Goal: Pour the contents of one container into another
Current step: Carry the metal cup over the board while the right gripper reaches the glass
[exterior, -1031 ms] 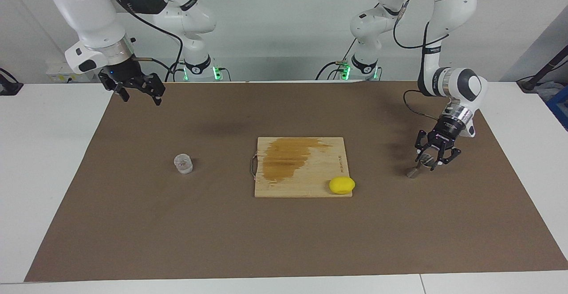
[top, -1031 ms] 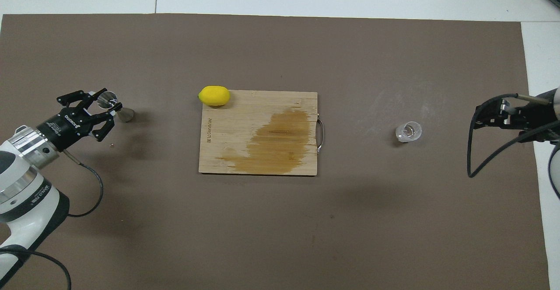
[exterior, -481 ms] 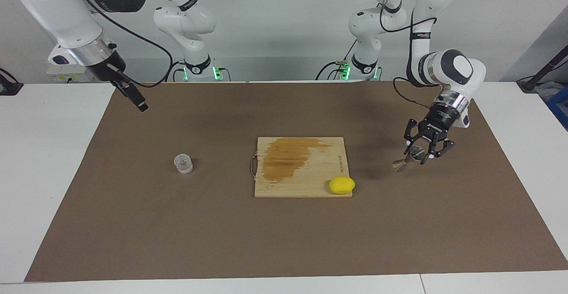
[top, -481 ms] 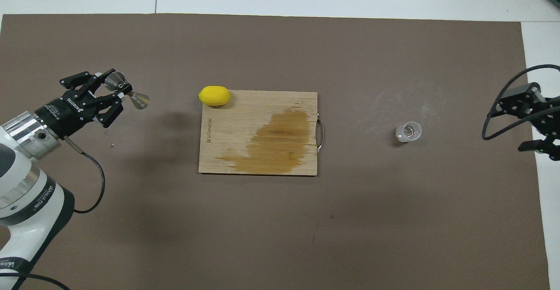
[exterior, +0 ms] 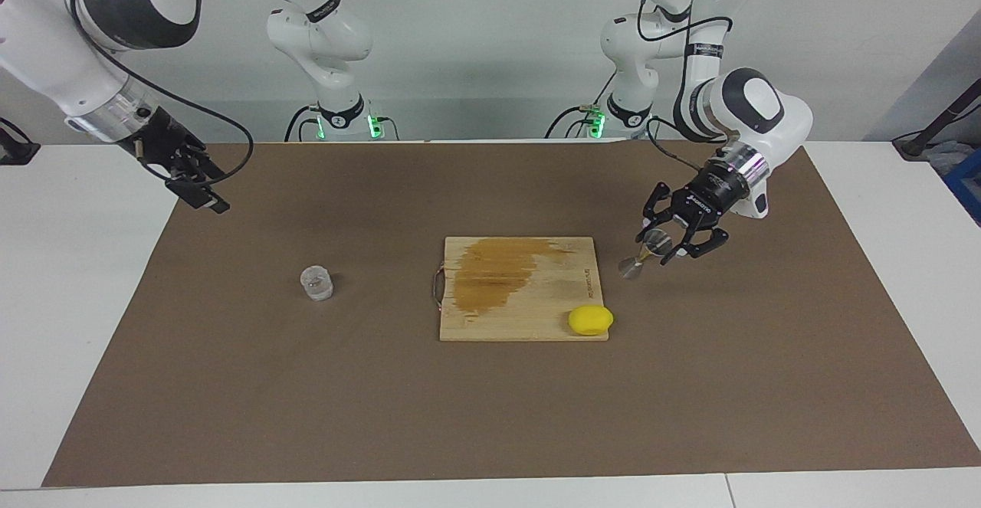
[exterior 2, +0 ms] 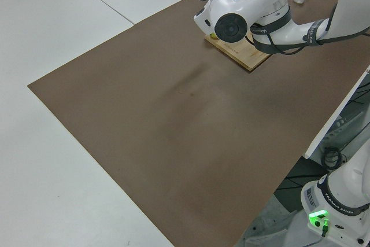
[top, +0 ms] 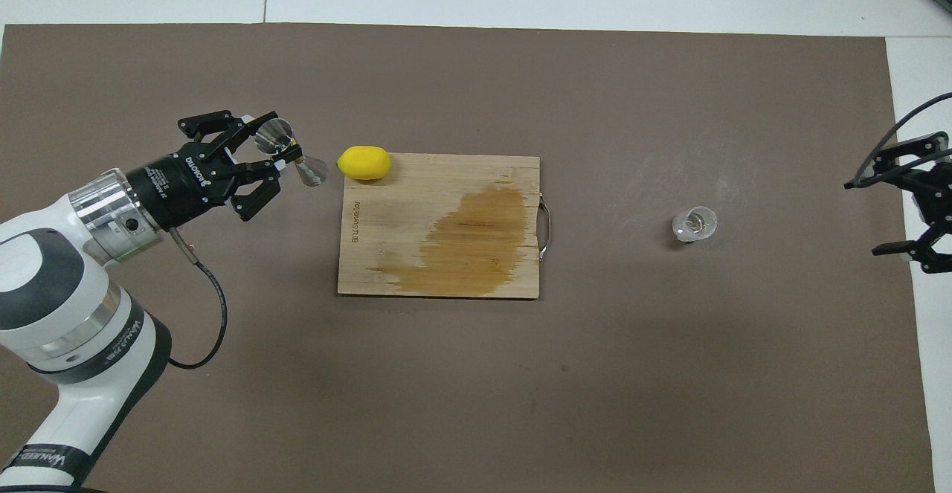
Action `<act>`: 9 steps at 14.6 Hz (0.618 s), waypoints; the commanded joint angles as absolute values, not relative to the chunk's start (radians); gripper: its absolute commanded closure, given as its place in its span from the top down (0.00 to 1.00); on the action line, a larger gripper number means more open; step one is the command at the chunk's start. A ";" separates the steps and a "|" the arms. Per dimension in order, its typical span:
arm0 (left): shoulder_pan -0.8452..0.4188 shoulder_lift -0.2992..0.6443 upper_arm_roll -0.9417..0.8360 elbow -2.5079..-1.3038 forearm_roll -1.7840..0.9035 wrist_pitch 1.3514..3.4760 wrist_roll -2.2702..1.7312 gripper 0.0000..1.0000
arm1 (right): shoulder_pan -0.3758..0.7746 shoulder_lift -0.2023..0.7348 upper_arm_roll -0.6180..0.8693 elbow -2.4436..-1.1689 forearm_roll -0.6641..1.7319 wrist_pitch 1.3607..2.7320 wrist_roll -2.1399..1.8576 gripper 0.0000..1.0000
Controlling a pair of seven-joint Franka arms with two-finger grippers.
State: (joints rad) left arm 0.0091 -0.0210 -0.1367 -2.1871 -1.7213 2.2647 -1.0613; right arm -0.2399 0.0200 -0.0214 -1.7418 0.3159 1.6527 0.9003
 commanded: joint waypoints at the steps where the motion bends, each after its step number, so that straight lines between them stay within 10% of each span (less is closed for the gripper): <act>1: -0.069 -0.026 -0.126 -2.183 -1.738 2.252 -1.071 0.00 | -0.296 0.081 -0.014 -1.711 0.403 1.644 0.916 0.88; 9: -0.250 -0.005 -0.126 -2.191 -1.952 2.361 -1.011 0.00 | -0.324 0.307 -0.014 -1.640 0.495 1.692 0.939 0.88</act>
State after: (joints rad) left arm -0.2111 -0.0117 -0.1399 -2.1897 -1.8725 2.3350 -1.0525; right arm -0.2942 0.2452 -0.0225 -1.6742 0.4560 1.6865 0.9196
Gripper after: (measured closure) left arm 0.489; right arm 0.115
